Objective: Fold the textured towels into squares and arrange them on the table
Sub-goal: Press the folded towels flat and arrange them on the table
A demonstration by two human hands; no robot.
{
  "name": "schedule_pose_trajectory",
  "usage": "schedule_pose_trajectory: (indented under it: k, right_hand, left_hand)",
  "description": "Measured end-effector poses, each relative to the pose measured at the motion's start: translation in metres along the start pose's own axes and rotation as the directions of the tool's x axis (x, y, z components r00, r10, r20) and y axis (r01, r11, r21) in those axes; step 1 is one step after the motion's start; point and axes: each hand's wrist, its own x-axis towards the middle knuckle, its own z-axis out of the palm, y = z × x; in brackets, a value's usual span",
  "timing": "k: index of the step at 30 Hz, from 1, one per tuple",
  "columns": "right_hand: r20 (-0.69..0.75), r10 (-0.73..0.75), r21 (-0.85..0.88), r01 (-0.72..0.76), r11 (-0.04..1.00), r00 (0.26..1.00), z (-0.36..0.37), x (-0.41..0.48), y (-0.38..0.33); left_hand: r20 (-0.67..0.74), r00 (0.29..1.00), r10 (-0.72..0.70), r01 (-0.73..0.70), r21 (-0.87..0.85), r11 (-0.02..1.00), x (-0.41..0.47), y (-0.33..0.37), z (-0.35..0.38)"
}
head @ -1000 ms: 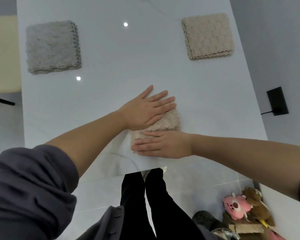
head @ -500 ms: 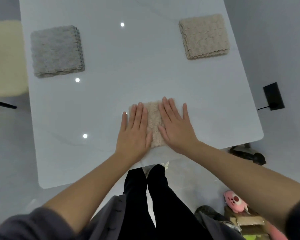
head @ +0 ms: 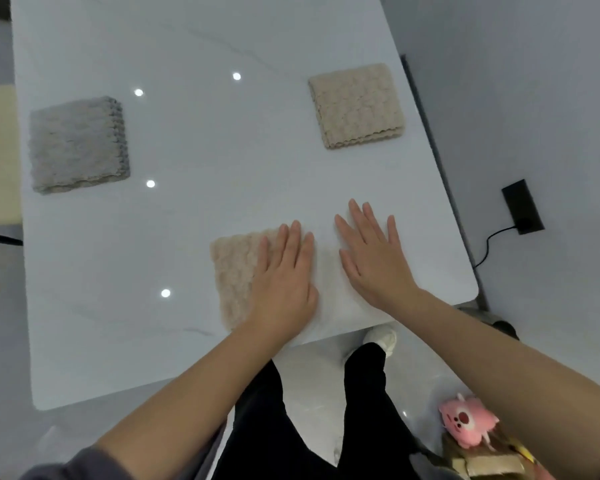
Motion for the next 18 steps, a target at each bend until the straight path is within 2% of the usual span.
schedule_pose_trajectory:
  k: [3,9,18]
  right_hand:
    - [0.080,-0.018,-0.044,0.022,0.999,0.997,-0.014,-0.002,0.045]
    - [0.162,-0.126,-0.132,0.148,0.980,0.979,-0.032,-0.007,0.123]
    - [0.181,-0.260,-0.113,0.283,0.953,0.948,-0.051,0.028,0.176]
  left_hand:
    - [-0.003,0.998,-0.056,0.056,0.006,0.998,0.021,0.049,0.008]
    - [0.041,0.960,-0.276,0.279,-0.119,0.953,0.054,0.134,0.025]
    - [-0.004,0.908,-0.419,0.405,-0.243,0.881,0.099,0.173,0.029]
